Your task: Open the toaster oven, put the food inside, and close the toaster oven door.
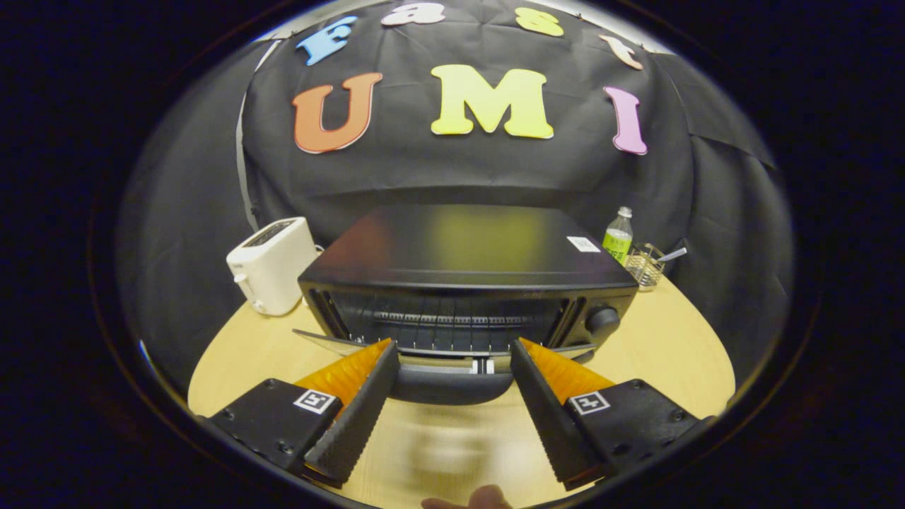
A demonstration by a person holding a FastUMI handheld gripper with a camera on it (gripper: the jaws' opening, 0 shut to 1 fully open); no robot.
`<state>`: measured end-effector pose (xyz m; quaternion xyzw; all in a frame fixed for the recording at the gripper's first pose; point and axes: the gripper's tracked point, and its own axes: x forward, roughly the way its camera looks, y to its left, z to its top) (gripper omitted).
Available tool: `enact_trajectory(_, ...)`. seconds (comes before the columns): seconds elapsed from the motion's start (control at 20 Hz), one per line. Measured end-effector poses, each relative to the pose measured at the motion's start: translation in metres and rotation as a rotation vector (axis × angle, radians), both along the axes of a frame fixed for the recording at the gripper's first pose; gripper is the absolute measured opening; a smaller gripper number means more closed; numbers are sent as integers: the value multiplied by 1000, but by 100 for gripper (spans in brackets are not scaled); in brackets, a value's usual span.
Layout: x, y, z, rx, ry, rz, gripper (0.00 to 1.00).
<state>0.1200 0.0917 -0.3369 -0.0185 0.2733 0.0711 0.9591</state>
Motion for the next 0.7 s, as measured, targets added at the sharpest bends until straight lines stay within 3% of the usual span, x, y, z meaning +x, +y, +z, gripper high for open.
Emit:
enact_trajectory(0.45, -67, -8, -66, -65, 130, 23, 100)
enact_trajectory(0.7, -73, -15, -104, -37, 214, 9, 100)
